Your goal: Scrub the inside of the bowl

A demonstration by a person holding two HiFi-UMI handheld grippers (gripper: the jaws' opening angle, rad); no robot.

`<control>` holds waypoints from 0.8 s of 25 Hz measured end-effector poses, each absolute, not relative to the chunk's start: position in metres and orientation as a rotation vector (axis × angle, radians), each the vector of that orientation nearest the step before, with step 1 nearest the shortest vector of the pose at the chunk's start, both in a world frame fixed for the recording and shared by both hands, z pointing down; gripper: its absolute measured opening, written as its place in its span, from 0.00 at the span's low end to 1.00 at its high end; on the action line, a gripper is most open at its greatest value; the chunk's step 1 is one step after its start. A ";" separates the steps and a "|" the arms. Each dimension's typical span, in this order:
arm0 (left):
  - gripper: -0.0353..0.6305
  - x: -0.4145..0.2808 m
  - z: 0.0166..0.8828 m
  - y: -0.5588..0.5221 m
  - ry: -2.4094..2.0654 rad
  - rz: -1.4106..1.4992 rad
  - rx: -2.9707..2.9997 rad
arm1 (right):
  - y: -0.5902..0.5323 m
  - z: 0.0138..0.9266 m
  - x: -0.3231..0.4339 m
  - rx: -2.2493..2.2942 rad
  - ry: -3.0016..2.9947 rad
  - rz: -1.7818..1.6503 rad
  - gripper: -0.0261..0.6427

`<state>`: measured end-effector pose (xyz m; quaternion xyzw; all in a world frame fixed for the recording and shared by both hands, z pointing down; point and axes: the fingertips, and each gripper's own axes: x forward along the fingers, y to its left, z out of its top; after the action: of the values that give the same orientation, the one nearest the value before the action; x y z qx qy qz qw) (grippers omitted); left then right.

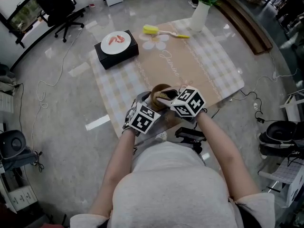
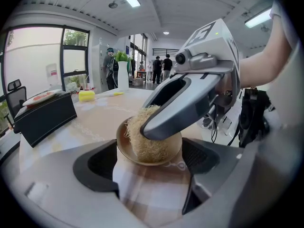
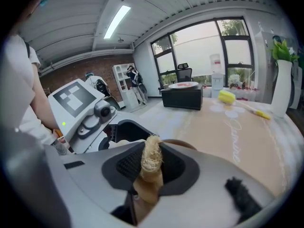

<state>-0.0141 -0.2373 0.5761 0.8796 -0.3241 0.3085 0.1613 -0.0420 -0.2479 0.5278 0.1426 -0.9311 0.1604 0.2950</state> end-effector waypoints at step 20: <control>0.71 -0.014 0.577 -0.238 -0.934 0.887 2.501 | -0.291 0.534 -0.025 0.704 -2.325 0.105 0.18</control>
<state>-0.0142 -0.2377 0.5766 0.8771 -0.3274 0.3111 0.1634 -0.0253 -0.2915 0.5337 0.2715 -0.8965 0.0403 0.3477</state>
